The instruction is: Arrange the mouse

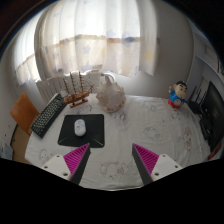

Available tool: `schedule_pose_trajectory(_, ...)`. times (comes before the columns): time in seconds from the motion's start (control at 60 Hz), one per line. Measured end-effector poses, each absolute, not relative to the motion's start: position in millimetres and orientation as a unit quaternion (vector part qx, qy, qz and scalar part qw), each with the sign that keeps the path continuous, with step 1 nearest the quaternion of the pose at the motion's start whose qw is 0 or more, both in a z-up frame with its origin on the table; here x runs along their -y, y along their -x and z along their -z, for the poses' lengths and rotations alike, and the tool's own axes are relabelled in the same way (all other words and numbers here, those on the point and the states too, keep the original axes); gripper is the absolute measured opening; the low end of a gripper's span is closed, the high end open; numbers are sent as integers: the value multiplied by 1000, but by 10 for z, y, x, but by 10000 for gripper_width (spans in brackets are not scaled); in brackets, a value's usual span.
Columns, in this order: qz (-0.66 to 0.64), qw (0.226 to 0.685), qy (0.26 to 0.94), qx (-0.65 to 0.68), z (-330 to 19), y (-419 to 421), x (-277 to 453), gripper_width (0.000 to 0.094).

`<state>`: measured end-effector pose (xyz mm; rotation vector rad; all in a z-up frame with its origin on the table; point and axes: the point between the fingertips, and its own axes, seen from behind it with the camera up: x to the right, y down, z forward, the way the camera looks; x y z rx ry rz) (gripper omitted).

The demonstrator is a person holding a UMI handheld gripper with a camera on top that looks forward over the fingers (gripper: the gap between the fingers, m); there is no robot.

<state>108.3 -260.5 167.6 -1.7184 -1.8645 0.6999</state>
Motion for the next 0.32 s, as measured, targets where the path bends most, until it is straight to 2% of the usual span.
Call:
schedule_pose_trajectory(0.117,-256,253,632,686,-1652,-1229,2513,862)
schedule_pose_trajectory(0.317,-260,228,633,692,-1590,-1367,2643,859)
